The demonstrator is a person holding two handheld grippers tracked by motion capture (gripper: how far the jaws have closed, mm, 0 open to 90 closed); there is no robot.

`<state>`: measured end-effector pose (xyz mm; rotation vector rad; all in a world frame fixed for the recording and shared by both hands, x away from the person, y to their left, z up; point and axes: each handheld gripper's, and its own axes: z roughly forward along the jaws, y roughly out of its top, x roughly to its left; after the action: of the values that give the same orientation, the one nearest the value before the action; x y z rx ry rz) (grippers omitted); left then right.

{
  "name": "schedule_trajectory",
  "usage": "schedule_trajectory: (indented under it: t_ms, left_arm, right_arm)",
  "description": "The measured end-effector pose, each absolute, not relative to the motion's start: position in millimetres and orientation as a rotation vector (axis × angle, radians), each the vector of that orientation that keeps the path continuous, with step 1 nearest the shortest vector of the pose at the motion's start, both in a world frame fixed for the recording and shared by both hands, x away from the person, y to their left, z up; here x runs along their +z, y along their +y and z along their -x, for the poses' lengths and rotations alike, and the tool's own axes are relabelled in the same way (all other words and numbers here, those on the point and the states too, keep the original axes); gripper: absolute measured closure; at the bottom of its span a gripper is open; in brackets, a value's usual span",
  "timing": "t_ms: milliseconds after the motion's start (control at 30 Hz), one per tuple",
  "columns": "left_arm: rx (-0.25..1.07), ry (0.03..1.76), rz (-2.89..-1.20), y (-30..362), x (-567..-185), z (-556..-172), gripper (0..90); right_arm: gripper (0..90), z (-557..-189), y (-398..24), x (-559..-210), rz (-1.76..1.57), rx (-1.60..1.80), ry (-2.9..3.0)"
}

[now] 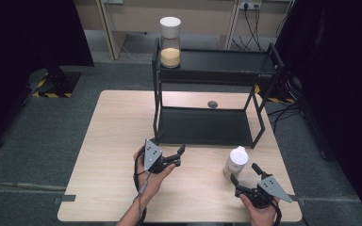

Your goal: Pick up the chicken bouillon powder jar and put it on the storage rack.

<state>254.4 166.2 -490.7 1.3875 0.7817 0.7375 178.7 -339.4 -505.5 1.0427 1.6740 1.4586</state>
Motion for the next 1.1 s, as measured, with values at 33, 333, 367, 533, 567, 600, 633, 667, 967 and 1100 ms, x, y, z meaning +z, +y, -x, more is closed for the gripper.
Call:
schedule_trajectory:
  t_ms: [33, 333, 367, 533, 567, 600, 633, 667, 967, 1100]
  left_arm:
    - [0.736, 0.792, -1.389, 167.1, -494.0, -253.6, 13.7]
    - [0.718, 0.845, -1.419, 169.9, -515.5, -244.4, 13.6]
    - [0.717, 0.851, -1.422, 170.1, -517.7, -243.3, 13.6]
    - [0.707, 0.867, -1.441, 169.9, -525.2, -240.2, 13.6]
    - [0.713, 0.861, -1.439, 169.7, -526.0, -239.5, 13.3]
    - [0.715, 0.858, -1.443, 169.7, -525.9, -239.3, 13.4]
    - [0.716, 0.854, -1.444, 169.6, -526.0, -239.2, 13.4]
    - [0.717, 0.853, -1.444, 169.5, -526.2, -239.1, 13.4]
    - [0.72, 0.835, -1.469, 168.6, -524.1, -240.3, 12.4]
    - [0.707, 0.845, -1.461, 170.0, -524.2, -241.1, 12.0]
  right_arm:
    - [5.4, -178.7, -339.4, -505.5, -1.043, 1.459, 1.674]
    - [5.4, -178.7, -339.2, -505.4, -1.042, 1.457, 1.675]
    - [5.4, -178.7, -339.2, -505.4, -1.041, 1.457, 1.674]
    - [5.4, -178.8, -339.2, -505.2, -1.042, 1.456, 1.675]
    - [5.3, -178.7, -339.3, -505.4, -1.041, 1.457, 1.675]
    - [5.3, -178.7, -339.4, -505.6, -1.041, 1.458, 1.674]
    - [5.3, -178.6, -339.6, -505.8, -1.041, 1.46, 1.673]
    - [5.3, -178.7, -339.6, -505.8, -1.041, 1.46, 1.673]
    - [5.2, -178.6, -339.4, -505.6, -1.042, 1.458, 1.674]
    - [5.3, -178.7, -339.8, -505.8, -1.044, 1.462, 1.673]
